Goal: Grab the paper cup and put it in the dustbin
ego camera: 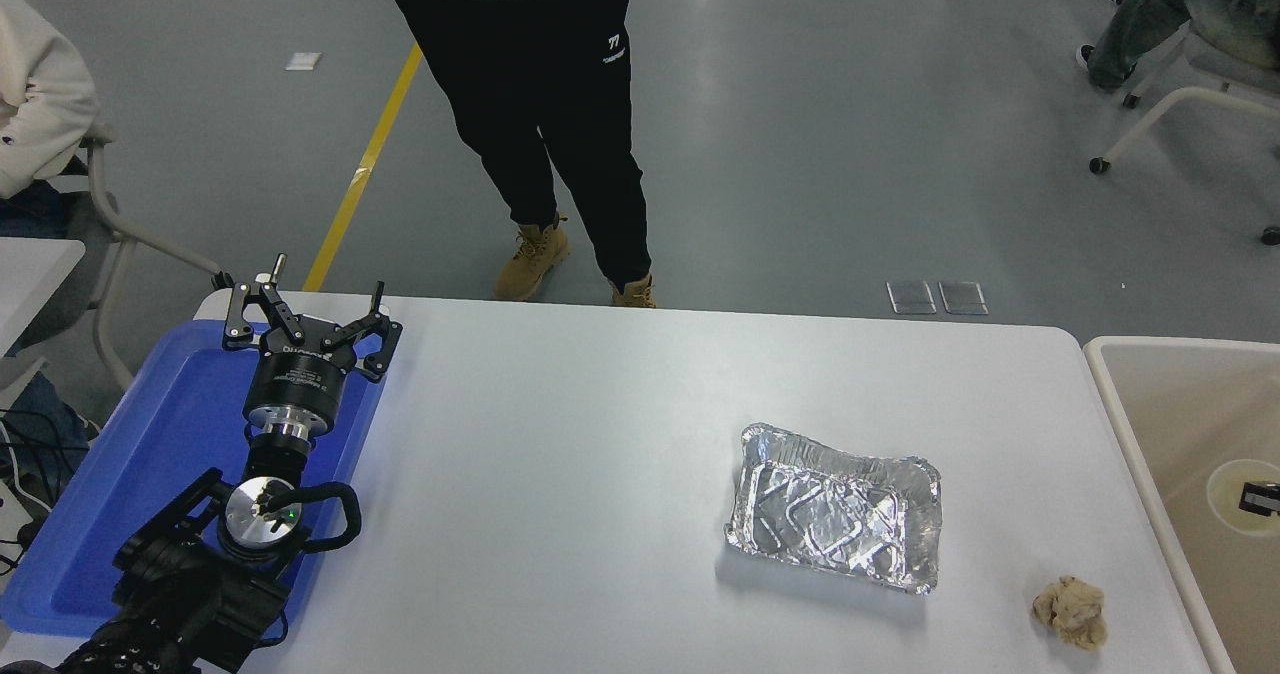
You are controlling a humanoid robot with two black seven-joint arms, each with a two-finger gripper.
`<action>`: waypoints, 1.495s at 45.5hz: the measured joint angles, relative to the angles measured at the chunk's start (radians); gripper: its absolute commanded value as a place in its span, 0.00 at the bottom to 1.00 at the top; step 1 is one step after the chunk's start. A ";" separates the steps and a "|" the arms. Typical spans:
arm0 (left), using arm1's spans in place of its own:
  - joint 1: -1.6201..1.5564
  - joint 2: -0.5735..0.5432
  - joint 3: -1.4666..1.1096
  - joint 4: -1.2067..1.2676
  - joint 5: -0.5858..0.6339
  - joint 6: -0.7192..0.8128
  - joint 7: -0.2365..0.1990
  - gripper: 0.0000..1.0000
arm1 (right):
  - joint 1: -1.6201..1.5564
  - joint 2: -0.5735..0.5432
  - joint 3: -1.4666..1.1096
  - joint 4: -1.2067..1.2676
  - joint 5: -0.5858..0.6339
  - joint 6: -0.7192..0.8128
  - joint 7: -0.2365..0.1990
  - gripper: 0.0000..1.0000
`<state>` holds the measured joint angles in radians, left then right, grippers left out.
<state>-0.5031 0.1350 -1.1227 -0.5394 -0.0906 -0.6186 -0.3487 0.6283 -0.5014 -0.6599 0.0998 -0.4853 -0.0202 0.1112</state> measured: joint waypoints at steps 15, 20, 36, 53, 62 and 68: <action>0.000 0.000 0.001 0.000 0.000 0.000 0.000 1.00 | 0.118 0.028 0.000 0.041 0.007 0.030 0.001 1.00; 0.000 0.000 0.001 0.000 0.000 -0.001 0.000 1.00 | 0.192 0.011 -0.004 0.105 0.000 0.048 -0.002 1.00; 0.000 0.000 0.001 -0.001 0.000 -0.001 0.001 1.00 | 0.468 -0.108 -0.066 0.486 -0.115 0.068 -0.020 1.00; 0.000 0.000 0.001 -0.001 0.000 -0.001 0.001 1.00 | 0.911 -0.182 -0.293 0.943 -0.178 0.119 -0.036 1.00; 0.000 0.000 0.001 0.000 0.001 -0.001 0.002 1.00 | 1.127 -0.109 -0.411 1.081 -0.156 0.174 -0.037 1.00; 0.000 0.000 0.001 -0.001 0.001 -0.001 0.002 1.00 | 1.249 -0.030 -0.461 1.144 -0.116 0.224 -0.037 1.00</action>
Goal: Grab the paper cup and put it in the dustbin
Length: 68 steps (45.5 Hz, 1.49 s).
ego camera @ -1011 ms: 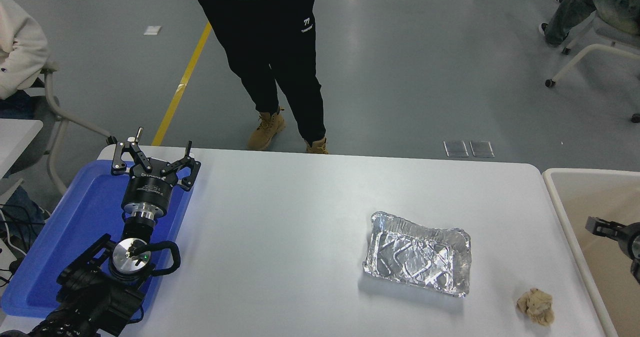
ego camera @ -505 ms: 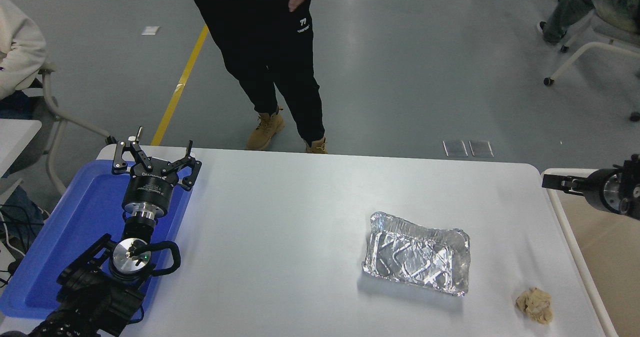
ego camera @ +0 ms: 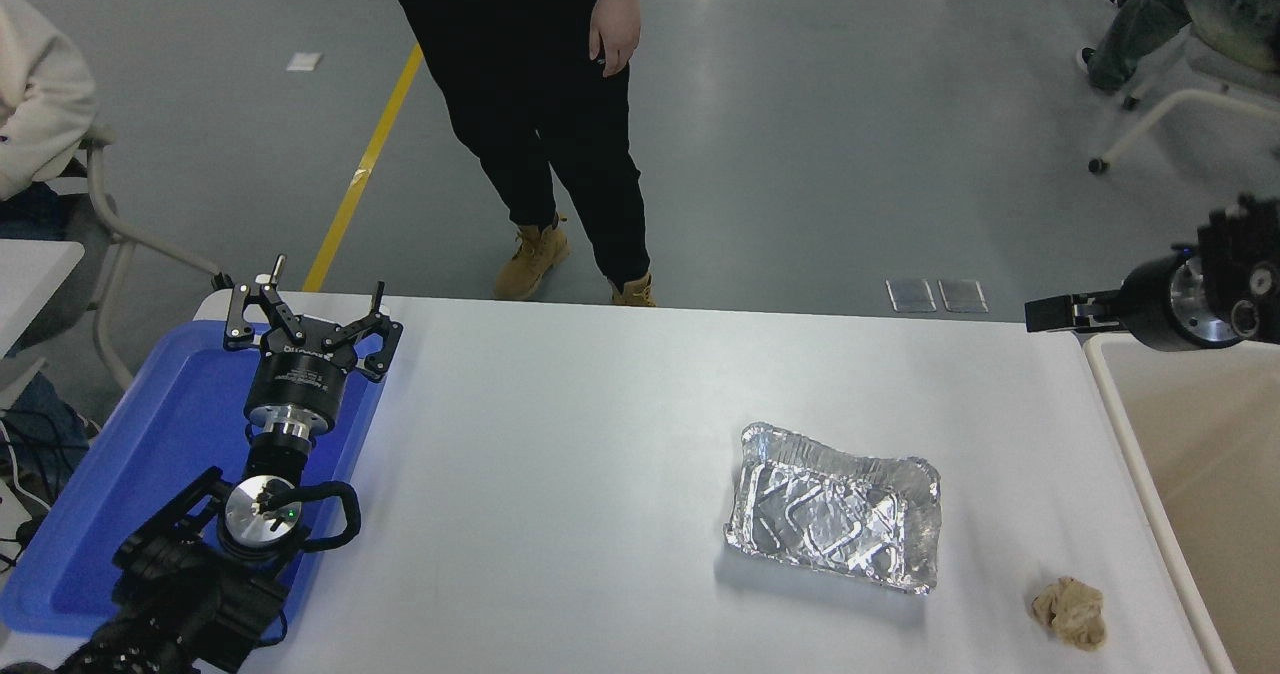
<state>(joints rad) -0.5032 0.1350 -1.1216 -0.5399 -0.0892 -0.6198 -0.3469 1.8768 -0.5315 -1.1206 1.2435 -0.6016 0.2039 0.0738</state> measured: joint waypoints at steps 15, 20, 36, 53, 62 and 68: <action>0.000 0.000 0.000 0.000 0.000 0.000 0.000 1.00 | 0.169 0.146 -0.020 0.091 0.134 0.174 0.000 1.00; 0.000 0.000 -0.001 0.000 0.000 0.000 0.000 1.00 | 0.201 0.165 -0.012 0.111 0.191 0.228 -0.001 1.00; 0.001 0.000 -0.001 0.000 0.000 0.000 0.000 1.00 | 0.292 0.199 0.023 0.131 0.346 0.384 -0.003 1.00; 0.001 0.000 -0.001 0.000 -0.001 0.000 0.000 1.00 | 0.408 0.238 -0.008 0.151 0.332 0.536 -0.007 1.00; 0.002 0.000 -0.001 0.000 -0.001 0.000 -0.001 1.00 | 0.450 0.230 -0.051 0.163 0.308 0.564 -0.008 1.00; 0.002 0.000 -0.001 0.000 -0.001 0.000 -0.002 1.00 | 0.477 0.217 -0.087 0.183 0.302 0.572 -0.008 1.00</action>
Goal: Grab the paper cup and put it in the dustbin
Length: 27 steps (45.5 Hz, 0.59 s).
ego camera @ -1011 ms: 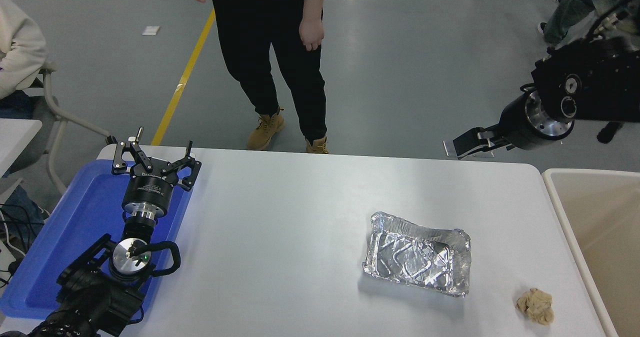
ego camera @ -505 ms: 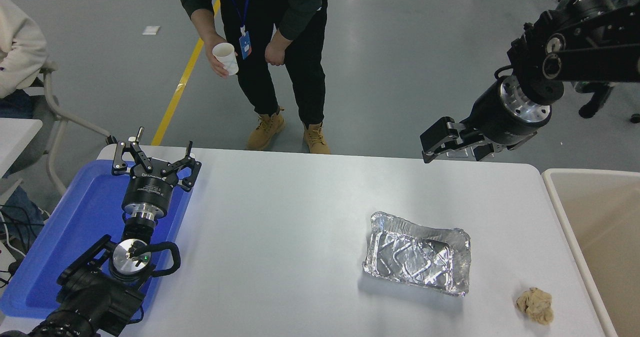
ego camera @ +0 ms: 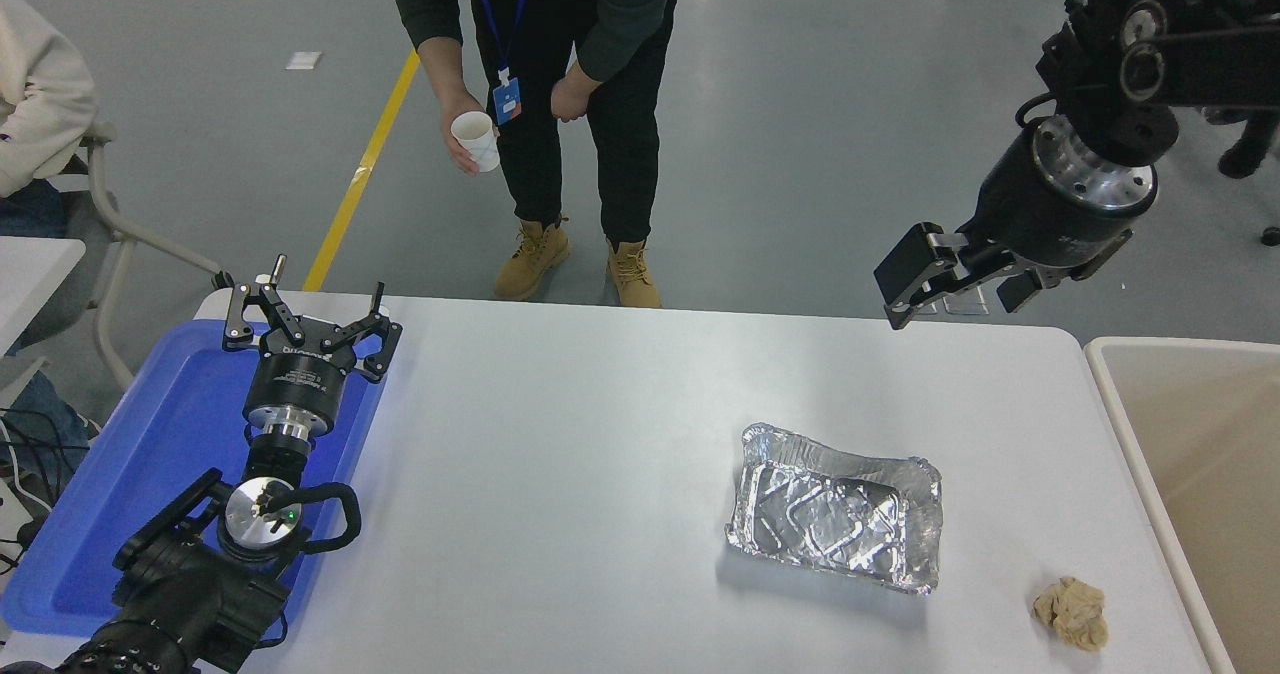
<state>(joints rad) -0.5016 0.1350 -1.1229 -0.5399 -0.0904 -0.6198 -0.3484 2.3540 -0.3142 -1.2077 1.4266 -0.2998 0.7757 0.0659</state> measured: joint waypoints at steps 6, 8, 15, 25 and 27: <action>0.000 0.000 0.000 0.000 0.000 0.000 0.000 1.00 | 0.023 -0.019 -0.023 0.023 0.001 0.004 0.000 1.00; 0.000 0.000 0.000 0.000 0.000 0.000 0.000 1.00 | 0.030 -0.025 -0.029 0.029 0.001 0.006 0.000 1.00; 0.000 0.000 0.000 0.000 0.000 0.000 0.000 1.00 | 0.043 -0.036 -0.042 0.041 0.015 0.008 0.000 1.00; 0.000 0.000 0.000 0.000 0.000 0.000 0.000 1.00 | 0.050 -0.038 -0.053 0.049 0.080 0.009 0.000 1.00; 0.000 0.000 0.000 0.000 0.000 0.000 0.000 1.00 | 0.051 -0.038 -0.058 0.050 0.089 0.009 0.000 1.00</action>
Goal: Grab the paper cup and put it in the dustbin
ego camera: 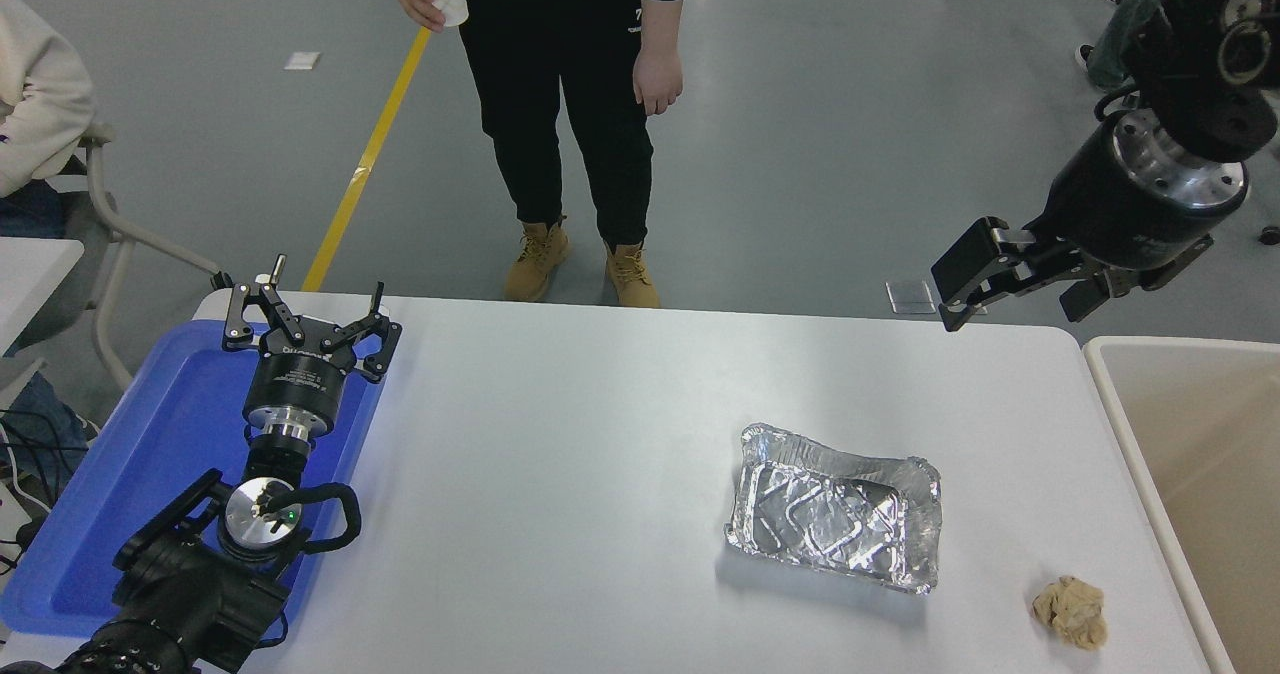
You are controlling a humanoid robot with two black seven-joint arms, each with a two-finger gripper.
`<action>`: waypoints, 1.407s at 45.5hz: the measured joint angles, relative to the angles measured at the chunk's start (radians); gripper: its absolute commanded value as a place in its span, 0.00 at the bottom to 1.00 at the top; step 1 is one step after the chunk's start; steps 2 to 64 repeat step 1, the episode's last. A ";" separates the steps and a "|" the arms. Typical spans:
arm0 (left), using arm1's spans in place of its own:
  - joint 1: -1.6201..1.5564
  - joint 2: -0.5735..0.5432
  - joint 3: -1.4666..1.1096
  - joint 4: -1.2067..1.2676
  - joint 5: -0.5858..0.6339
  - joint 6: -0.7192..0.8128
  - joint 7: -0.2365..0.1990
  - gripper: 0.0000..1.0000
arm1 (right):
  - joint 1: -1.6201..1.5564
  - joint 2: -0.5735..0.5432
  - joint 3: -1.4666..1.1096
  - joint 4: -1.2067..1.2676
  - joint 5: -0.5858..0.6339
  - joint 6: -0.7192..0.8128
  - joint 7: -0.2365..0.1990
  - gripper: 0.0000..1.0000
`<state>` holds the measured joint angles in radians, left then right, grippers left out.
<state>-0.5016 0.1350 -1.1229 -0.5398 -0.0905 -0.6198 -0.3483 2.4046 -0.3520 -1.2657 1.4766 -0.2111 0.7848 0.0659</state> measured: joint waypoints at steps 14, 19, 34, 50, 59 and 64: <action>0.000 0.000 0.000 0.000 0.000 0.000 0.000 1.00 | 0.000 0.000 -0.002 0.000 0.003 0.000 0.000 1.00; 0.000 0.000 0.000 0.000 0.000 0.000 0.000 1.00 | 0.000 0.000 -0.002 0.000 0.003 0.000 0.000 1.00; 0.000 0.000 0.000 0.000 0.000 0.000 0.000 1.00 | 0.000 0.000 -0.002 0.000 0.003 0.000 0.000 1.00; 0.000 0.000 0.000 0.000 0.000 0.000 0.000 1.00 | 0.000 0.000 -0.002 0.000 0.003 0.000 0.000 1.00; 0.000 0.000 0.000 0.000 0.000 0.000 0.000 1.00 | 0.000 0.000 -0.002 0.000 0.003 0.000 0.000 1.00; 0.000 0.000 0.000 0.000 0.000 0.000 0.000 1.00 | 0.000 0.000 -0.002 0.000 0.003 0.000 0.000 1.00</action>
